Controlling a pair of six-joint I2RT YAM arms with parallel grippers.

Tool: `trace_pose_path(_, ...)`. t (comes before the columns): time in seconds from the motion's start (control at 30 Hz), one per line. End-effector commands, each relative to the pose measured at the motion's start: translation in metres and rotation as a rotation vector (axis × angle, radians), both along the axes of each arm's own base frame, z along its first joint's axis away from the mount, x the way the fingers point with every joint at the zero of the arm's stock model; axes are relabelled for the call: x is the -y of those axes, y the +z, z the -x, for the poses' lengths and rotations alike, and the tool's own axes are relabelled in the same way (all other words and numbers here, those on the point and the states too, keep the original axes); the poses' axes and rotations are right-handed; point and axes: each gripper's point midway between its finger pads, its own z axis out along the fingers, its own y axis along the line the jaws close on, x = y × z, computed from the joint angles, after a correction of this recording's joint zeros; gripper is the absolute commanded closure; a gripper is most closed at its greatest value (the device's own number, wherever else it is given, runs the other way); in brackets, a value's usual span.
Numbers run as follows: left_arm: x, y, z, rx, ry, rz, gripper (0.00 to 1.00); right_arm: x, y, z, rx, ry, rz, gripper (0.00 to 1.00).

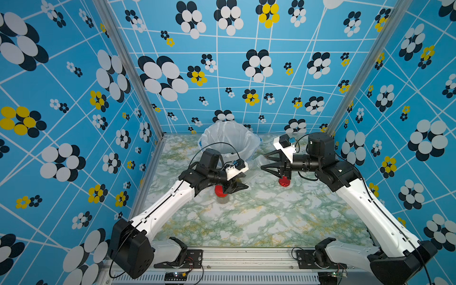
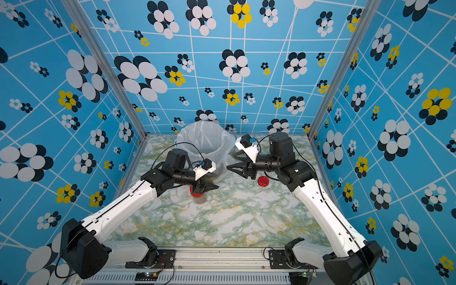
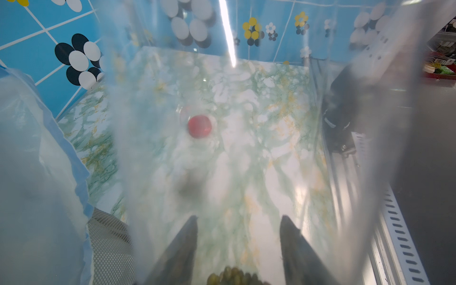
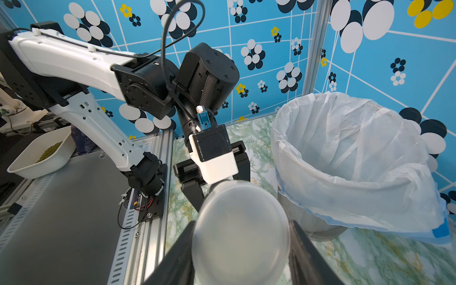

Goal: Empty moldy mung beans from jars
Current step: Unscrew the lid from the jar.

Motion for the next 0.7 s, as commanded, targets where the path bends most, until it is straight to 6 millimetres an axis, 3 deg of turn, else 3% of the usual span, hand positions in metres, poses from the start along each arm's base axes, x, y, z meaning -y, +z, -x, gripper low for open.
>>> trace_pose_path(0.0,-0.009,-0.020,-0.004,-0.163,0.100,-0.073,0.65,0.000,0.018,0.034,0.094,0.205,0.028,0.50)
trace_pose_path(0.13,-0.006,-0.020,0.000,-0.159,0.089,-0.099,0.65,-0.003,0.022,0.028,0.084,0.212,0.037,0.46)
trace_pose_path(0.27,-0.008,-0.024,-0.001,-0.140,0.108,-0.118,0.65,-0.005,0.026,0.015,0.104,0.149,0.002,0.29)
trace_pose_path(0.37,-0.008,-0.026,-0.005,-0.135,0.128,-0.127,0.66,-0.003,0.027,0.008,0.103,0.094,-0.004,0.24)
trace_pose_path(0.57,-0.007,-0.032,-0.015,-0.121,0.176,-0.157,0.67,0.008,0.027,-0.028,0.042,-0.148,0.007,0.07)
trace_pose_path(0.67,-0.006,-0.029,-0.016,-0.081,0.194,-0.149,0.67,0.018,0.033,-0.048,-0.020,-0.312,-0.040,0.05)
